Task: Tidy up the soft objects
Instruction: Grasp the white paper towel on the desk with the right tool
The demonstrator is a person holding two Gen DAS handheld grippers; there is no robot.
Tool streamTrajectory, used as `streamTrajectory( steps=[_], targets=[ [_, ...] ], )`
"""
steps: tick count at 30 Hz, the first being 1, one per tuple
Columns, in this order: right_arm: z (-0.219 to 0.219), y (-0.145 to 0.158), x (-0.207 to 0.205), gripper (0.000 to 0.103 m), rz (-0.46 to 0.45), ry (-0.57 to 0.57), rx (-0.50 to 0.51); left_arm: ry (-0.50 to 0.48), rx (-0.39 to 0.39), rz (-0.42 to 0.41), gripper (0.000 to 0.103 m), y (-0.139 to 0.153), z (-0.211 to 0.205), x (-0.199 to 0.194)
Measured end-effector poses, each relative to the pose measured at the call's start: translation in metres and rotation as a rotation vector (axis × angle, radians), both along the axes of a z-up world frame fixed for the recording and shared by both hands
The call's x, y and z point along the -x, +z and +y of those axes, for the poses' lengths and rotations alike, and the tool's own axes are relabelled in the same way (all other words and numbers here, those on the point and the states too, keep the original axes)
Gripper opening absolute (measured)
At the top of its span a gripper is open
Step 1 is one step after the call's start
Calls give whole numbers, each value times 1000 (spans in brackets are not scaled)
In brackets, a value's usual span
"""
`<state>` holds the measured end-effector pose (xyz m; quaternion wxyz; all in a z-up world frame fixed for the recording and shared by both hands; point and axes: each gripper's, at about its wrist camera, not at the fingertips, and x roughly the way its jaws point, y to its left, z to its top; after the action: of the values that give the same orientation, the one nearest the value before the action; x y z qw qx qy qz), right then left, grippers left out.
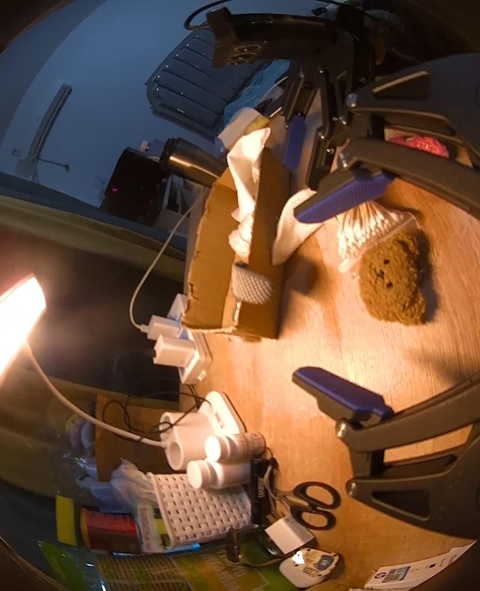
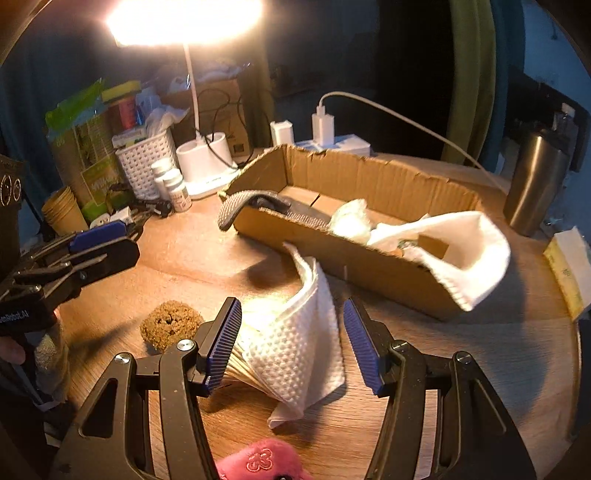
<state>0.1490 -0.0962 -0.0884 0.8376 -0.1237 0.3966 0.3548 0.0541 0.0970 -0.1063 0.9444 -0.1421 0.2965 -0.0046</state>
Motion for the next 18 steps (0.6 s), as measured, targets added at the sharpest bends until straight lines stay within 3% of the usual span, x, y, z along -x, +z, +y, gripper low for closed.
streamTrajectory(
  steps=[4,7,14,18],
  targets=[
    [2,-8,-1,59,21,16,9,17,8,13,81,-4,3,0],
    [3,-13,-2,50,31,27,8,18,2,20,81,-6,1,-2],
    [-2,-17,-3,12,46,34,-14,7,-55,43,81,-7,-13,-7],
    [-13,-9,-2,9,24,36,-41,-10,-67,51,81,-6,-21,-12]
  ],
)
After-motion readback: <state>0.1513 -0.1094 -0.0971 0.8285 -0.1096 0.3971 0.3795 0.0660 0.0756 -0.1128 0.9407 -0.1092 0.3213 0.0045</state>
